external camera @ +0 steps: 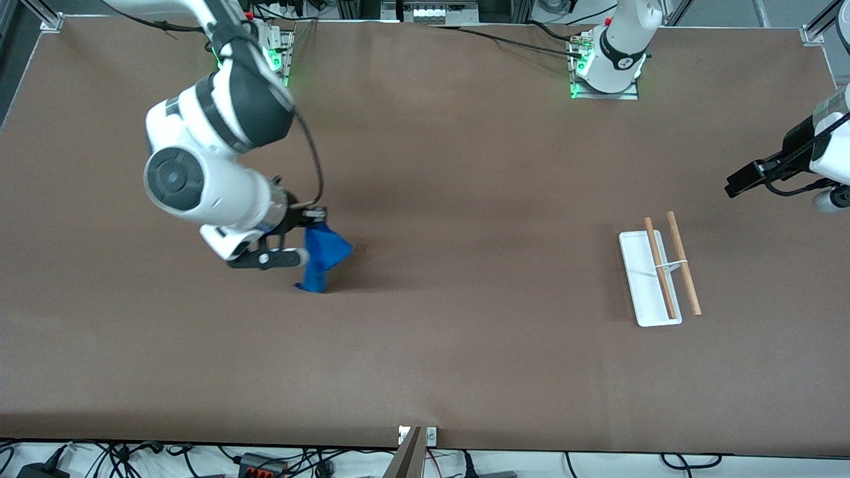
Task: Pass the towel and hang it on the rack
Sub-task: 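Lift the towel with the right gripper toward the dowel rack, then hold the towel up while the left gripper reaches toward it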
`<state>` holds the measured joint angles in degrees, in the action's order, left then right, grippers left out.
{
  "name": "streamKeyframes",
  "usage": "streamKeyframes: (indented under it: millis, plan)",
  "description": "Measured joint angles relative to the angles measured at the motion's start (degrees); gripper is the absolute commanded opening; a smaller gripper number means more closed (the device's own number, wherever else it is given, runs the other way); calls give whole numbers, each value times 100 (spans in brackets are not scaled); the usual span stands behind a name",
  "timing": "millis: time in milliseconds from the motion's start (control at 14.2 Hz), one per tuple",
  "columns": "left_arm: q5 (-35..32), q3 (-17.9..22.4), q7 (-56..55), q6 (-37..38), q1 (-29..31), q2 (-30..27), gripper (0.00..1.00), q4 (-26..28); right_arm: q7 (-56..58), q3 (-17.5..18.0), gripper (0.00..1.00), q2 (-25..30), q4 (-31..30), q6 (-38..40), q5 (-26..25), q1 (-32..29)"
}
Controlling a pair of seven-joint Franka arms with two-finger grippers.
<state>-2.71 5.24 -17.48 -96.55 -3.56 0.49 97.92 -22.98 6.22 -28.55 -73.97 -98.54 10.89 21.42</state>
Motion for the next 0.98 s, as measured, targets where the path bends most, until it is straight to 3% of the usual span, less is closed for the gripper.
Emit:
streamKeyframes:
  millis: [352,633,844,984]
  plan:
    - [1,-8,0,6,-4,230,100,-4,-682,577,0,-52,355,-1210,784,358]
    - [67,-111,0,22,-43,737,100,-5,-1119,655,0,-150,369,-2854,879,1107]
    - [730,-150,204,14,-45,1068,100,-20,-1385,655,0,-317,370,-3589,879,1431]
    - [1545,-141,1051,6,66,1232,100,-25,-1437,654,0,-353,371,-3678,880,1488]
